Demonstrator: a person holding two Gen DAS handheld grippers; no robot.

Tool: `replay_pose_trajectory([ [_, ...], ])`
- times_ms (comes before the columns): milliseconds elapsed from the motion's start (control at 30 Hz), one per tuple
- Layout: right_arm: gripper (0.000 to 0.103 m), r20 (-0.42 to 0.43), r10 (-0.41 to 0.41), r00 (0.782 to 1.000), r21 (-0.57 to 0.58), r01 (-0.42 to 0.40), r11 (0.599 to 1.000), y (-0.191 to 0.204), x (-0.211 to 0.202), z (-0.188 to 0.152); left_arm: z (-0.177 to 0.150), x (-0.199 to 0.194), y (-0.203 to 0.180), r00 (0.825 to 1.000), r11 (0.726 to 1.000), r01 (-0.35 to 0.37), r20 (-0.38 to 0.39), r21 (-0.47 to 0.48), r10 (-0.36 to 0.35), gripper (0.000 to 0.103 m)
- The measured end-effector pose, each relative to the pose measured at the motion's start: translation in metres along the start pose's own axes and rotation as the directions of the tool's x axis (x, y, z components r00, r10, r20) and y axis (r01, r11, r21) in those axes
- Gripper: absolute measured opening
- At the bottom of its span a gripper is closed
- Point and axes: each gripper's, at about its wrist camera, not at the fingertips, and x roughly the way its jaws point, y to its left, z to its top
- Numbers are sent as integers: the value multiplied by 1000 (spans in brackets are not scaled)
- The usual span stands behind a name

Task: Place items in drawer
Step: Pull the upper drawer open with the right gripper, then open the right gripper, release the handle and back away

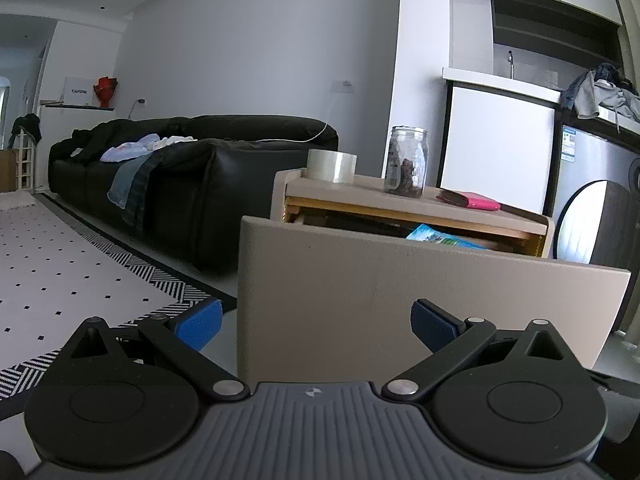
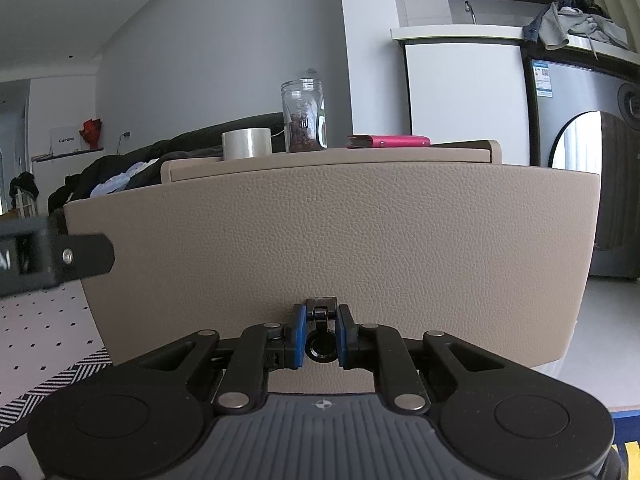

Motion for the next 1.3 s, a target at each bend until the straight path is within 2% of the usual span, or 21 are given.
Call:
replay_pose_trajectory([
  [567, 20, 15, 34, 999, -48, -33, 998, -6, -6, -3, 13, 6, -15, 1000, 998, 17, 17, 64, -18, 103],
  [800, 24, 53, -6, 999, -44, 9, 999, -18, -15, 0, 19, 12, -24, 999, 996, 28, 32, 82, -31, 103],
  [900, 24, 45, -14, 999, -18, 14, 1000, -27, -13, 1, 23, 13, -31, 998, 995, 37, 42, 91, -41, 103],
  [1300, 25, 52, -34, 998, -35, 36, 999, -48, -18, -6, 34, 20, -46, 996, 992, 51, 73, 118, -60, 103],
])
